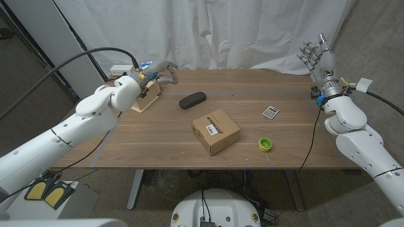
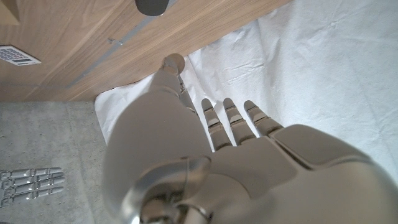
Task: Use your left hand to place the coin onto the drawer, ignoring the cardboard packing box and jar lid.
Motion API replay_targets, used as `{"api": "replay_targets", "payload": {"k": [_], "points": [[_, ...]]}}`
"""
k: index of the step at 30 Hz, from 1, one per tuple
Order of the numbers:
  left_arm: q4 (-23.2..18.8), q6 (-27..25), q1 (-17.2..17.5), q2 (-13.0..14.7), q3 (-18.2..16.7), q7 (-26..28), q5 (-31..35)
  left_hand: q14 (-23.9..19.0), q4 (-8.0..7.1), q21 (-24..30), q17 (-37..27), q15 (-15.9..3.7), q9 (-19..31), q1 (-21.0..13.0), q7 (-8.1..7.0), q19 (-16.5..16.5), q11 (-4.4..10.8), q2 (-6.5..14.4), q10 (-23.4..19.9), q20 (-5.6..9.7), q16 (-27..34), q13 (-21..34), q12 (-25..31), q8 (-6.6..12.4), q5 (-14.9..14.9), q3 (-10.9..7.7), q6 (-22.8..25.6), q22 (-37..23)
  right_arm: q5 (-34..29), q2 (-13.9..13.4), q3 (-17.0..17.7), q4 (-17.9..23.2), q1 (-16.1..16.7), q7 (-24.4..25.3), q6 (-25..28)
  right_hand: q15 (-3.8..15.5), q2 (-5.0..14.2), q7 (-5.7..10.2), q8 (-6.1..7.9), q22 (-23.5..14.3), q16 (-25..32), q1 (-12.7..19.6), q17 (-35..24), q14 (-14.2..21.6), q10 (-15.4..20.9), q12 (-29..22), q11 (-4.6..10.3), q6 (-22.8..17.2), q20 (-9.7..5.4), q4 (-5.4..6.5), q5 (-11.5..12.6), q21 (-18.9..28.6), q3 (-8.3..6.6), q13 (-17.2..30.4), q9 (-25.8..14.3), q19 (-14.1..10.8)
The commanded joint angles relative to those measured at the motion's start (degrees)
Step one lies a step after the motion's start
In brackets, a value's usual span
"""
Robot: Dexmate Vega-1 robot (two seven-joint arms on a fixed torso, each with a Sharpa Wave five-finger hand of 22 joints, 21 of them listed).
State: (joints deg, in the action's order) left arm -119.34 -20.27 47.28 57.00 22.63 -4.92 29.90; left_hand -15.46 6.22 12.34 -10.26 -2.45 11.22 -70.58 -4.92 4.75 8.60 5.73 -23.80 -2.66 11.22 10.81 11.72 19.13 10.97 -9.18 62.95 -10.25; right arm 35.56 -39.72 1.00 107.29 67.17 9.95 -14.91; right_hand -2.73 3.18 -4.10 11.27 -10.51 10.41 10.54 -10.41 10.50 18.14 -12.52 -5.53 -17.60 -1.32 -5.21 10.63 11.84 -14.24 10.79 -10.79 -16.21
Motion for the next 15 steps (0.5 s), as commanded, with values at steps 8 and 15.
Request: {"api": "replay_targets", "payload": {"k": [8,15], "points": [[3.4,-6.9,-4.5,0.1,3.0,1.2,0.9,-0.4,0.01,-0.1,-0.3,-5.11,0.8,0.3,3.76,0.2,0.28,0.3,-0.3,-0.06,-0.2,0.1,-0.1,0.35,-0.1,-0.42,4.5,-0.3,1.1,-0.3,1.2,-0.9,1.1,-0.6,-0.6,0.15,0.15,-0.14,0.10,-0.1,0.3,-0.1,-0.1,0.5,0.5,-0.2,-0.01,-0.6,0.09,-0.17,0.5,-0.1,0.19,0.1,-0.2,-0.5],[4.3,-10.8,-4.6,0.2,4.4,3.8,4.6,-0.5,-0.04,-0.1,-0.3,-5.16,0.8,0.4,3.66,0.2,0.44,0.2,-0.4,-0.10,-0.2,0.1,-0.1,0.37,-0.1,-0.40,4.5,-0.3,1.1,-0.3,1.0,-0.8,1.0,-0.8,-0.5,0.13,0.18,-0.16,0.11,-0.1,0.3,-0.1,-0.1,0.5,0.5,-0.2,0.02,-0.6,0.09,-0.18,0.5,-0.1,0.19,0.1,-0.2,-0.5]]}}
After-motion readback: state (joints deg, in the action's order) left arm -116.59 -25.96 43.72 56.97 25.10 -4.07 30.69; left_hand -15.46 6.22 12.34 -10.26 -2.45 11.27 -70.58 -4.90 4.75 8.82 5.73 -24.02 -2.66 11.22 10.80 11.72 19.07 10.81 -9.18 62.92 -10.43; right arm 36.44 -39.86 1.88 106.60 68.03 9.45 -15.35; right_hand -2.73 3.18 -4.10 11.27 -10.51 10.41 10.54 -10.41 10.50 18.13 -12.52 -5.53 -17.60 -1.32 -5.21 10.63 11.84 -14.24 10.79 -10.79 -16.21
